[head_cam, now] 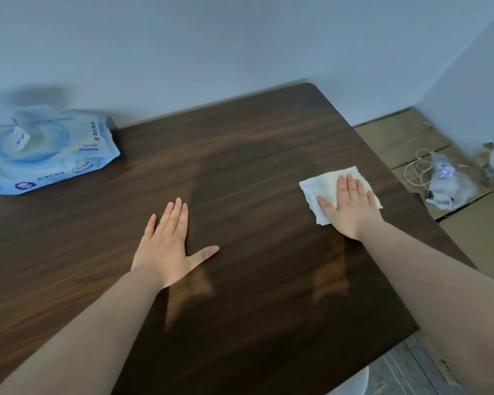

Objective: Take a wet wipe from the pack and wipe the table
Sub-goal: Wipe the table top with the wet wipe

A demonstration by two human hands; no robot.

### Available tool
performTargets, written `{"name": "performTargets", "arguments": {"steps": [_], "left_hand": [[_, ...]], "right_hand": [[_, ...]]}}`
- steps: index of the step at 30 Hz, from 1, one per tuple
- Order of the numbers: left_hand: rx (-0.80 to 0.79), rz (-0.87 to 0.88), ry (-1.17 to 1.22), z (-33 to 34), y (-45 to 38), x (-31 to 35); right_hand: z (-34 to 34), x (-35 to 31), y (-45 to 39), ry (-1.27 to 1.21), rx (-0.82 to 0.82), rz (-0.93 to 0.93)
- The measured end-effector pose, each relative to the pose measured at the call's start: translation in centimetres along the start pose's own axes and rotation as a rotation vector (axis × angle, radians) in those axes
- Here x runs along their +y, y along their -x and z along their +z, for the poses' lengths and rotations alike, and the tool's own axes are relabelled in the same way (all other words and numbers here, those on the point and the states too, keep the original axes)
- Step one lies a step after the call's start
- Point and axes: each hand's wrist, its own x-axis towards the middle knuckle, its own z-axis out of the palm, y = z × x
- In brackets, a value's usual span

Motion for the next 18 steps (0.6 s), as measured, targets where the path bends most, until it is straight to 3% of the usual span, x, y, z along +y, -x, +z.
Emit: {"name": "performTargets", "arguments": {"steps": [7, 18], "left_hand": [[0.015, -0.129, 0.067, 0.4, 5.0, -5.3], [0.045, -0.632, 0.142, 3.9, 22.8, -23.1]], "right_hand": [[1.1, -8.8, 3.3, 0.113, -0.064, -0.276], [5.7, -33.7, 13.0, 0.217, -0.1, -0.868]]}}
